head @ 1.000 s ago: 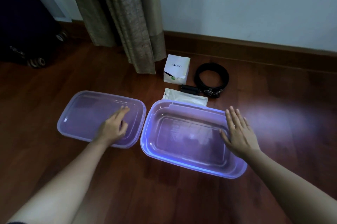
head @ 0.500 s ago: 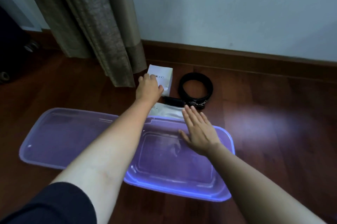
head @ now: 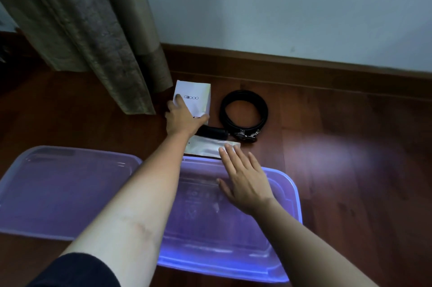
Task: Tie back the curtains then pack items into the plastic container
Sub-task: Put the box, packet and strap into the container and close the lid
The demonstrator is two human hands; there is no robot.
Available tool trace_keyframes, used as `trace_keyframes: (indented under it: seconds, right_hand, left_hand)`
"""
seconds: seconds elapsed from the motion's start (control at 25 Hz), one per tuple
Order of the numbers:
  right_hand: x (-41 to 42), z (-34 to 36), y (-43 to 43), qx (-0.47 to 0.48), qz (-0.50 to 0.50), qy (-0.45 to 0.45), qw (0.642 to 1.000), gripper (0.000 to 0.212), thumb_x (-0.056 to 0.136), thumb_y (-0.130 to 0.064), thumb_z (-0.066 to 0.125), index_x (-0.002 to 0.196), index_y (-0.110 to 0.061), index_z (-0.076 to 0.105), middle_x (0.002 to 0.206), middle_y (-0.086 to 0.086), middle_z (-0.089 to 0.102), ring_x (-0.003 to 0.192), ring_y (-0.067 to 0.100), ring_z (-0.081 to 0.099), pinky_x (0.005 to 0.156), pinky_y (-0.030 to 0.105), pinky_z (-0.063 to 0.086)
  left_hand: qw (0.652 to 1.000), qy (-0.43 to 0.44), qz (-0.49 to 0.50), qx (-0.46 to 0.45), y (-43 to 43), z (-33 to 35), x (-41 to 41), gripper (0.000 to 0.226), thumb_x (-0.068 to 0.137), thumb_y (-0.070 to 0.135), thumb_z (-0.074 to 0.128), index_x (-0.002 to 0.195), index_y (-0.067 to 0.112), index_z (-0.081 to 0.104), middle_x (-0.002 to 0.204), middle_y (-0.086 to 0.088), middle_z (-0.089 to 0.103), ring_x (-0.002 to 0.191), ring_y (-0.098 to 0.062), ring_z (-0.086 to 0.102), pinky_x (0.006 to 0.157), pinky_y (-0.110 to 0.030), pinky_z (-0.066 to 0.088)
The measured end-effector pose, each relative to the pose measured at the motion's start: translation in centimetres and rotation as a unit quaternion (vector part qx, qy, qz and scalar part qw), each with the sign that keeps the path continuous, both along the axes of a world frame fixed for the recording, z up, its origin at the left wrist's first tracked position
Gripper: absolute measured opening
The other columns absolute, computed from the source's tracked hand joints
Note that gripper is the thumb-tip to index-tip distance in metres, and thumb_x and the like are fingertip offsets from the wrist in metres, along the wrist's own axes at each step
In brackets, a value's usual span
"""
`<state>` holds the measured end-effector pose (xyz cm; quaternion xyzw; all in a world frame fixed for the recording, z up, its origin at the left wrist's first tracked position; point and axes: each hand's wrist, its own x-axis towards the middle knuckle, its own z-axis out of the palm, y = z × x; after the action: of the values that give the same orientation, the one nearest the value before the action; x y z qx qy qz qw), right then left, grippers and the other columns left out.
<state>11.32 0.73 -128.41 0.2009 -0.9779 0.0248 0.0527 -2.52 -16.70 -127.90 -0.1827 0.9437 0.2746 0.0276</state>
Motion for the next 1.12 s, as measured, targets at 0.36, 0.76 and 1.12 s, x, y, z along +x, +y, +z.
trace_keyframes:
  seconds: [0.36,0.76,1.12]
  right_hand:
    - [0.2,0.0,-0.1,-0.002,-0.009,-0.005,1.0,0.068,0.081,-0.049,0.036,0.134,-0.01,0.049,0.136,0.008,0.055,0.124,0.024,0.054,0.096,0.045,0.046]
    - [1.7,0.8,4.0,0.009,-0.11,-0.083,0.99,0.065,0.083,-0.042,0.032,0.131,-0.003,0.052,0.135,0.015,0.054,0.124,0.033,0.053,0.096,0.055,0.043]
    - [2.1,0.6,4.1,-0.032,-0.111,-0.117,0.986,0.085,0.077,-0.053,-0.001,0.149,-0.01,0.013,0.158,0.006,0.013,0.147,0.024,0.01,0.117,0.044,0.008]
  left_hand:
    - [0.997,0.036,-0.006,0.067,1.8,3.4,-0.1,0.083,0.072,0.046,0.065,0.139,0.012,0.032,0.131,-0.018,0.037,0.116,-0.042,0.044,0.09,-0.039,0.041]
    - [0.983,0.17,-0.017,0.068,-1.3,8.7,18.4,0.093,0.062,0.066,0.046,0.143,0.02,0.038,0.122,-0.014,0.043,0.113,-0.028,0.049,0.087,-0.025,0.037]
    - [0.989,0.019,-0.086,-0.118,-1.4,1.8,25.6,0.083,0.071,0.056,0.054,0.143,0.018,0.037,0.121,-0.021,0.044,0.1,-0.042,0.053,0.085,-0.045,0.049]
